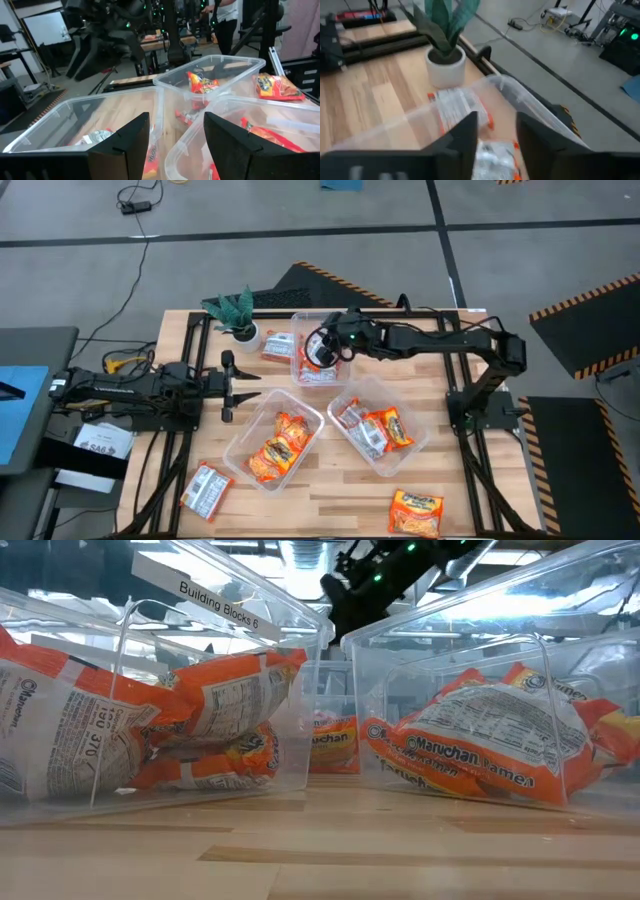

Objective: Sort Maruchan noodles
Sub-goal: Adjust the plant on the table

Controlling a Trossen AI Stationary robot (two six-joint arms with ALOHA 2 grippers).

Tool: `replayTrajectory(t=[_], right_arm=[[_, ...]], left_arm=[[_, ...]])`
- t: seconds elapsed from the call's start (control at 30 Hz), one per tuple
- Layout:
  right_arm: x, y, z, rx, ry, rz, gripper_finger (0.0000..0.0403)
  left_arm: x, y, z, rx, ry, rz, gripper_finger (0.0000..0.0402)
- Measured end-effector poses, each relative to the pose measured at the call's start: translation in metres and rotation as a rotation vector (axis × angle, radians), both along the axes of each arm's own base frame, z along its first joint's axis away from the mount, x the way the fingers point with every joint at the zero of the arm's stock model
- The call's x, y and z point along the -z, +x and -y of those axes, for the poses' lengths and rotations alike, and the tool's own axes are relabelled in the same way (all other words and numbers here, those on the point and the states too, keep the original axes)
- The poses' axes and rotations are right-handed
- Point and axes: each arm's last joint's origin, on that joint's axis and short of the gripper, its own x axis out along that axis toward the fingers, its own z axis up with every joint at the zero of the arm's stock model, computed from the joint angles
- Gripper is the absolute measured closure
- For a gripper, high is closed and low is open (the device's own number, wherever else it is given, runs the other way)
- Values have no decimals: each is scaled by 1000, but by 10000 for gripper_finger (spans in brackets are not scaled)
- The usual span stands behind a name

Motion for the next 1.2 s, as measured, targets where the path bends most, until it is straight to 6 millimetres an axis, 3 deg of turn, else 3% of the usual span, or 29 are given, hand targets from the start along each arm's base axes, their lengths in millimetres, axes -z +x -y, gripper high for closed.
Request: replayTrajectory(t=[0.23,0.43,0.57,0.8,1.07,1.2], right_arm=[[-37,-37,-24,-80,-56,-83,155],[-49,-73,-40,-30,-22,-190,148],[-51,-86,-46,-12,9,-223,148],[-53,-86,-46,3,25,-192,148],[-36,-70,-43,-11,17,-262,148],[-23,-61,-42,-17,17,-314,148]], left_arm=[[0,0,0,2,-38,-1,226],[1,0,-1,-21,-104,6,226],[-4,5,-10,-259,-209,-13,226],[-32,30,-41,-402,-346,-254,226],[-24,72,-85,-469,-471,-542,226],[-20,93,-104,-508,-441,-622,226]])
